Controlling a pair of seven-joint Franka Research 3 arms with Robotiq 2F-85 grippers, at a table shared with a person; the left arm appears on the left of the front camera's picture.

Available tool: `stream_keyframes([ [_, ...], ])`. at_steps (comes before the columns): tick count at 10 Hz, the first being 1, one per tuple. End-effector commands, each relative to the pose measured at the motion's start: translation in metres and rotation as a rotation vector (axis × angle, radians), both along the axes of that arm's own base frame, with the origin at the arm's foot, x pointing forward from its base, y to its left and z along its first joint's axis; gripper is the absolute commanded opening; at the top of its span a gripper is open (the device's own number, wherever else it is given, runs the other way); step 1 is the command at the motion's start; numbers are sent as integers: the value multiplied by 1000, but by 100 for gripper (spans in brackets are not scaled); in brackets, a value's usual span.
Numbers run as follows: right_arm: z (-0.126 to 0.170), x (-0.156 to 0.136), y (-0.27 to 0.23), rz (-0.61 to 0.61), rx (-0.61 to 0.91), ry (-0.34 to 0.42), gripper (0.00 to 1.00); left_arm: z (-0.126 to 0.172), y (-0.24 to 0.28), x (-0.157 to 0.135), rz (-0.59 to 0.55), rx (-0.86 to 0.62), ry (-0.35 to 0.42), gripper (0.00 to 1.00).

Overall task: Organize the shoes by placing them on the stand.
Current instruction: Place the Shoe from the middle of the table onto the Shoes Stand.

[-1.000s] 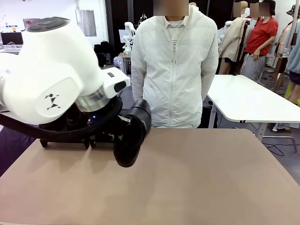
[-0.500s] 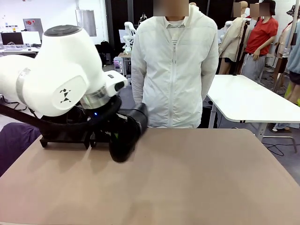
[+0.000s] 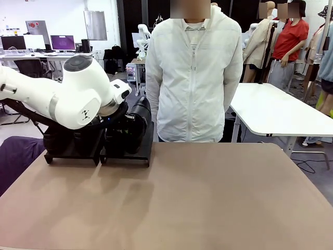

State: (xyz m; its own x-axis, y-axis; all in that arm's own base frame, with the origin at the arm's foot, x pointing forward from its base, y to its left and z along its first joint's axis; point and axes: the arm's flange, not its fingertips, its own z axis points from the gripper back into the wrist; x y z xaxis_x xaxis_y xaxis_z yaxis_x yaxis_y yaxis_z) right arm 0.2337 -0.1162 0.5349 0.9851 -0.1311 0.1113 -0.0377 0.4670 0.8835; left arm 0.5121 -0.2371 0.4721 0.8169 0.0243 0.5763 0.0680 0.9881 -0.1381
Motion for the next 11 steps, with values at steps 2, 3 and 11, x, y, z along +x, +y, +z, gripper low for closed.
stream_keyframes([
  [2,3,2,1,6,24,-29,100,-8,-8,17,70,-12,-60,0],
  [3,3,2,1,6,24,-29,100,-15,-8,24,91,-28,-93,0],
  [11,3,2,1,6,24,-29,100,-56,-16,63,133,-34,-146,0],
])
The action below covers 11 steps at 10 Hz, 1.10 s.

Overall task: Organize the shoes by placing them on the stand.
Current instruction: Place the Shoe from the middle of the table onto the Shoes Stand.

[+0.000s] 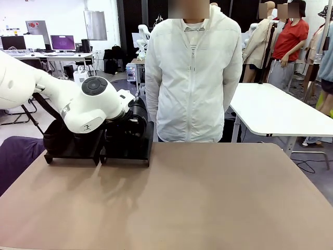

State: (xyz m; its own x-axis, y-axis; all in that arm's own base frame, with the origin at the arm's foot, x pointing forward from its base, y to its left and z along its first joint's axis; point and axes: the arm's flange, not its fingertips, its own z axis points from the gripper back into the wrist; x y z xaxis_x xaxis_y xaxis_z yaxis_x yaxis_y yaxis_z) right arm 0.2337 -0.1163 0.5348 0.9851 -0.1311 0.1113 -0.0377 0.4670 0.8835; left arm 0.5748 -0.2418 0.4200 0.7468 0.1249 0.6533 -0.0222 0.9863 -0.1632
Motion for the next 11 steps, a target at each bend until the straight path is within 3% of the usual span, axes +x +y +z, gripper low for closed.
stream_keyframes([
  [1,3,2,1,6,24,-28,100,-8,-12,2,24,2,-38,0],
  [2,3,2,1,6,24,-28,100,-10,-11,2,14,-11,-28,0],
  [3,3,2,1,6,24,-28,100,-12,-11,2,21,-9,-22,54],
  [4,3,2,1,6,24,-28,100,-12,-11,2,16,-3,-19,100],
  [9,3,2,1,6,24,-28,100,-9,-13,-9,9,16,-34,100],
  [11,3,2,1,6,24,-28,100,8,-17,-27,-20,29,-62,100],
])
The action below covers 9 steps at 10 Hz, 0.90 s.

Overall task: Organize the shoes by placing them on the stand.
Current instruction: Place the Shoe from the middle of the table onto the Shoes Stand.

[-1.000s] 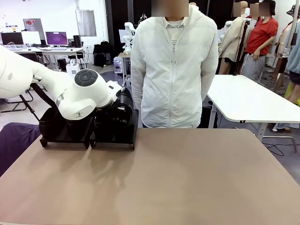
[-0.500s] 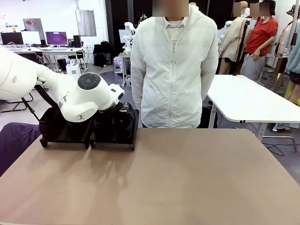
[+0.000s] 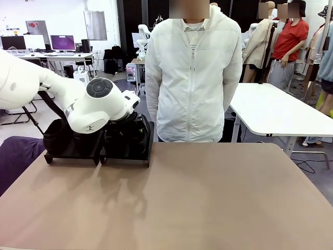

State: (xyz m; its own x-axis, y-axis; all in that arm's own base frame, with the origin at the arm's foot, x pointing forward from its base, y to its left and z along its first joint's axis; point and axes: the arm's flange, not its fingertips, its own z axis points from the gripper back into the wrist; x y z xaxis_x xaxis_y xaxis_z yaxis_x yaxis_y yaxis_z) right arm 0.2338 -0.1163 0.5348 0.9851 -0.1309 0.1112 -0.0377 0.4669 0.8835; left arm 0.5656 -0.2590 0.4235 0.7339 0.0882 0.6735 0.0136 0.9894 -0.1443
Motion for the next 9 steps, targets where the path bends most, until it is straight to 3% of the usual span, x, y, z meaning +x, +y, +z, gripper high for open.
stream_keyframes([
  [1,3,2,1,6,24,-29,100,19,-3,-31,-4,9,-68,100],
  [3,3,2,1,6,24,-29,100,57,-5,-67,-5,-4,-72,100],
  [4,3,2,1,6,24,-29,100,80,-1,-88,11,-34,4,100],
  [6,3,2,1,6,24,-29,100,116,15,-138,-151,-114,424,100],
  [7,3,2,1,6,24,-29,100,129,38,-163,-232,-95,566,100],
  [9,3,2,1,6,24,-29,100,143,89,-195,-321,-181,612,100],
])
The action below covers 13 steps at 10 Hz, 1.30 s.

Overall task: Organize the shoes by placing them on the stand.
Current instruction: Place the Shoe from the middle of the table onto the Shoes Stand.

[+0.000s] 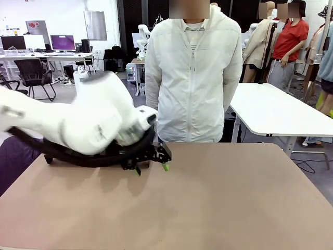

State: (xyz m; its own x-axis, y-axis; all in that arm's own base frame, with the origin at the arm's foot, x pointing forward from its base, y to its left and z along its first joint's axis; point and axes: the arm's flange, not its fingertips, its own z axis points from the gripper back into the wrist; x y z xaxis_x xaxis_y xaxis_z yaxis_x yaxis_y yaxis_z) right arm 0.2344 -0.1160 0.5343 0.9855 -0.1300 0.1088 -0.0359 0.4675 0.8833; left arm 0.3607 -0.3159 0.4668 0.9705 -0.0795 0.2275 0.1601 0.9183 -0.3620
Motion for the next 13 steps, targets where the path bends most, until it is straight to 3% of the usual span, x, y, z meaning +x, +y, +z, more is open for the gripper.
stream_keyframes([
  [1,4,2,0,5,25,-31,100,103,164,-2,-119,-63,102,100],
  [3,4,2,0,5,25,-31,100,104,198,-7,-282,-183,67,100],
  [5,4,2,0,5,25,-31,100,106,260,-21,-289,-457,1,100],
  [6,4,2,0,5,25,-31,100,98,294,-40,-121,-553,-55,100],
  [9,4,2,0,5,25,-31,100,35,346,-86,115,-778,-133,100],
  [10,4,2,0,5,25,-31,100,22,350,-85,138,-813,-151,100],
  [11,4,2,0,5,25,-31,100,13,342,-67,154,-798,-80,100],
  [12,4,2,0,5,25,-31,100,47,369,-73,135,-776,-94,100],
  [13,4,2,0,5,25,-31,100,47,369,-73,135,-776,-94,100],
])
